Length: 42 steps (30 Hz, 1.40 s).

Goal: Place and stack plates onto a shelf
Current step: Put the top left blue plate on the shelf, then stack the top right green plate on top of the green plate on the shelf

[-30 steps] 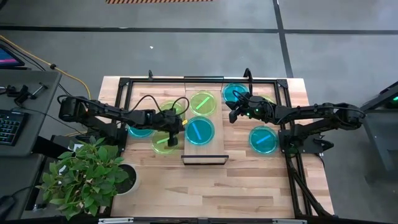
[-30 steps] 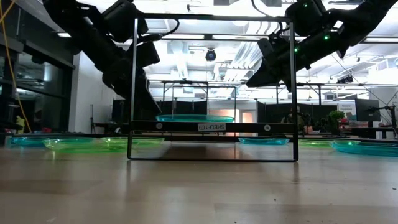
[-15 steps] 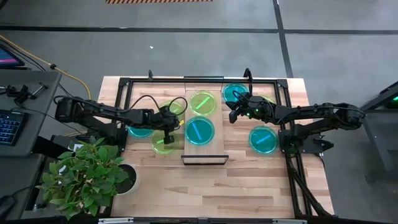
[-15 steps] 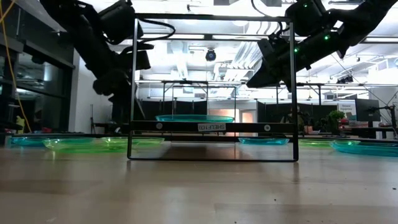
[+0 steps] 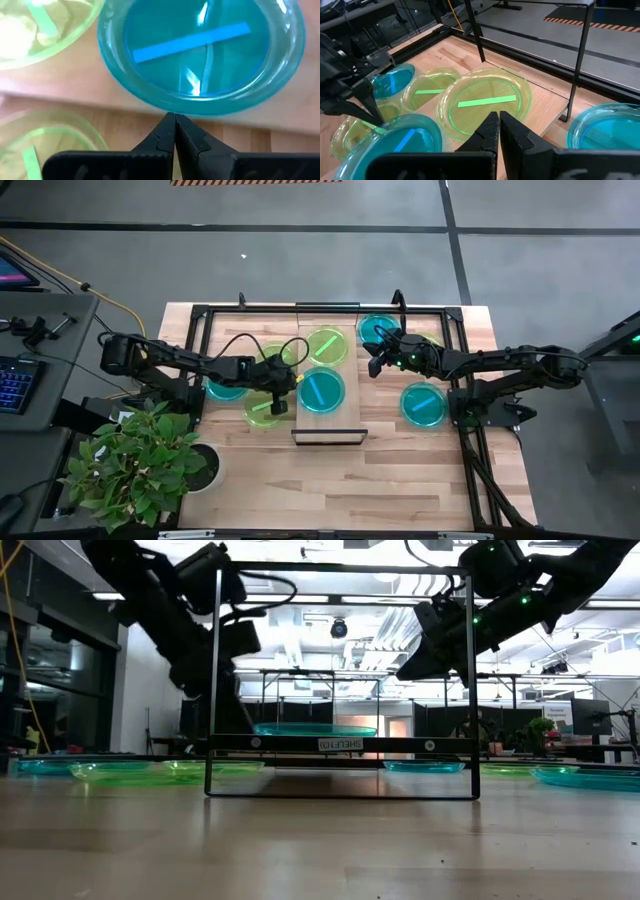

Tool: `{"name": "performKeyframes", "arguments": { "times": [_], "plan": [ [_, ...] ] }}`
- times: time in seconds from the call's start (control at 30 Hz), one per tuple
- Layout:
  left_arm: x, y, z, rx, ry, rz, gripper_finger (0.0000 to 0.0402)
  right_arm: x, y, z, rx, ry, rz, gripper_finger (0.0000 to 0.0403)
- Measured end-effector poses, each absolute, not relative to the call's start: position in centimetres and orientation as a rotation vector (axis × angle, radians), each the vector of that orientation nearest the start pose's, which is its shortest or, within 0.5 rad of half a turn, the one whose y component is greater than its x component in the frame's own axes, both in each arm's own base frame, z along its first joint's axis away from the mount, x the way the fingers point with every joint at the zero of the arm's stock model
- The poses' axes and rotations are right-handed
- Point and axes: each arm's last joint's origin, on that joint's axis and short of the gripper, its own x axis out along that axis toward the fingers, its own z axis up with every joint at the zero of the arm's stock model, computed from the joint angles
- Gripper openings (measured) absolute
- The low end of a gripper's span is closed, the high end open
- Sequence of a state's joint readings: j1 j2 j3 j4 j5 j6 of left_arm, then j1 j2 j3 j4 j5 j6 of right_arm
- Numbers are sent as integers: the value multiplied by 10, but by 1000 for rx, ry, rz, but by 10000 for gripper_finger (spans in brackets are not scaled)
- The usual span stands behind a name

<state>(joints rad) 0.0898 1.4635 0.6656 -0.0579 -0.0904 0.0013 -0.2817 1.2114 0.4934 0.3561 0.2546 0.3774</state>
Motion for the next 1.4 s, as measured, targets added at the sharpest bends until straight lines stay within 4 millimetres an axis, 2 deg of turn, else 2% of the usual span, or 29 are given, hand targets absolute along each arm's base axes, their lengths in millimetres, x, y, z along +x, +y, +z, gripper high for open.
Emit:
{"name": "performKeyframes", "arguments": {
  "times": [0.47,0.63,0.93,1.17,1.4],
  "plan": [
    [275,22,158,15,829,149,0,229,-74,201,368,263,-593,0],
    [270,24,167,64,819,229,0,229,-74,200,365,274,-595,0],
    [244,28,201,113,713,406,0,228,-74,198,364,289,-597,0],
    [216,33,207,75,508,386,0,228,-74,197,351,305,-597,0],
    [203,34,213,63,440,376,0,227,-74,198,350,297,-630,0]
  ]
}}
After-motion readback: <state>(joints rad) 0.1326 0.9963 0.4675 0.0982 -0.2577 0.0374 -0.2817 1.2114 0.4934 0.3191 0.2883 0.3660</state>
